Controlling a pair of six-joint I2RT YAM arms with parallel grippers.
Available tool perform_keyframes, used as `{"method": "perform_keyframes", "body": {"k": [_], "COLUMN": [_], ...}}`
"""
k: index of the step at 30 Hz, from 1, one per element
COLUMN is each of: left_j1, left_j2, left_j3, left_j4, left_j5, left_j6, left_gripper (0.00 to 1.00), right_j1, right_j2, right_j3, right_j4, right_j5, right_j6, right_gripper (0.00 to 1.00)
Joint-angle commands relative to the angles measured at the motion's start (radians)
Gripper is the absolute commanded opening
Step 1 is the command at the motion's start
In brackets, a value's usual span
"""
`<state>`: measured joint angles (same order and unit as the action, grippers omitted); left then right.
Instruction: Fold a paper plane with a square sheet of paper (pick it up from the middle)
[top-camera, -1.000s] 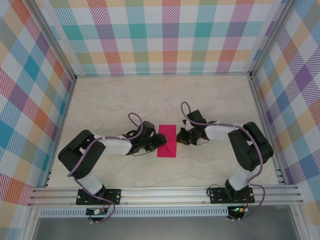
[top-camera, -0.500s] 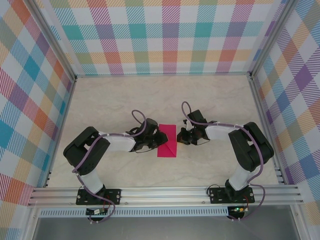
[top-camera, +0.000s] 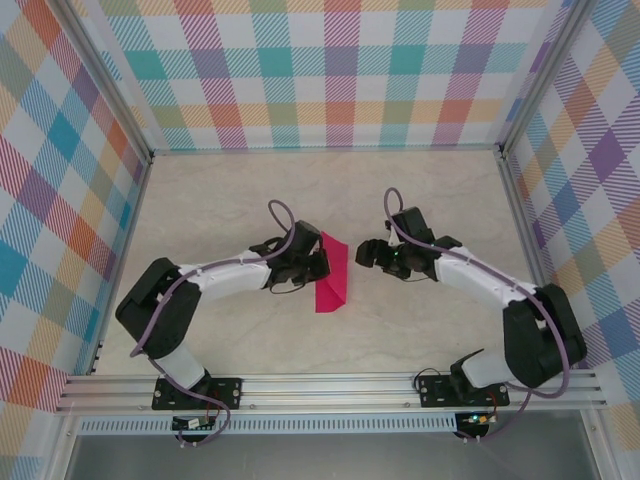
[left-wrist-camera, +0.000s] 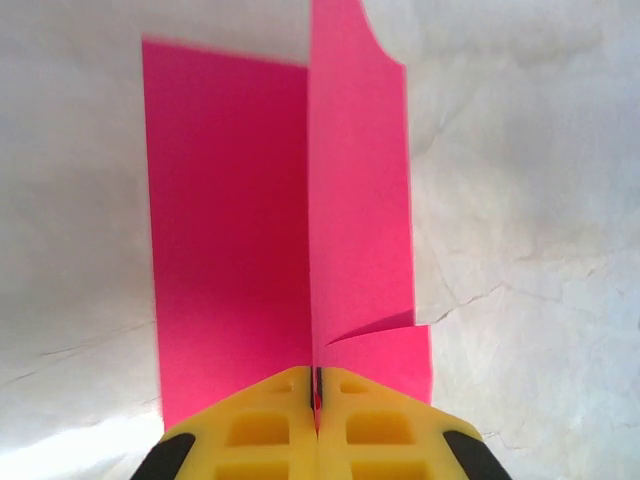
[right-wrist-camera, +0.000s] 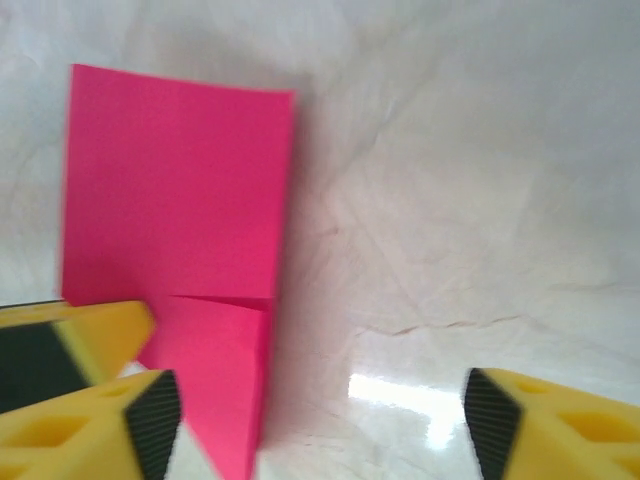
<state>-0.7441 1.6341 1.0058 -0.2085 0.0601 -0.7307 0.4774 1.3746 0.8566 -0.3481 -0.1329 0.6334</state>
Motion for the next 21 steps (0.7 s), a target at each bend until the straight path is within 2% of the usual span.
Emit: {"method": "perform_keyframes", "body": {"k": [1,6,13,15,21], "left_j1": [-0.022,-0.043,-0.081,-0.092,-0.127], "left_j2": [-0.089,-0.102,0.039,0.109,0.346], "left_j3": [0.139,0.308,0.444,0.459,0.520], "left_j4": [-0.383,-0.634,-0.797,-0.808,-0.814], "left_j5": [-0.242,-0.521,-0.892,-0.964,-1.059], "left_j6": [0.158,0.279,0.359,0.353,0.307], "left_gripper": [0.02,0.03,0.03,0.03,0.03], "right_j1": [-0.006,-0.013,-0.022,-0.027,-0.038], "right_j2": [-0.076,-0.179,-0.246,-0.259,-0.285], "right_j3": [0.024,0.010,-0.018,-0.028,-0.048], "right_j4": [-0.132,-0.169,-0.216,-0.225,-0.257], "right_j5": [0.186,0.296,0.388,0.395,0.404], "right_j6": [-0.053,-0.071,-0.010,0.005,0.031], "right_gripper": [0.86,0.94,0.95,0.95,0.95]}}
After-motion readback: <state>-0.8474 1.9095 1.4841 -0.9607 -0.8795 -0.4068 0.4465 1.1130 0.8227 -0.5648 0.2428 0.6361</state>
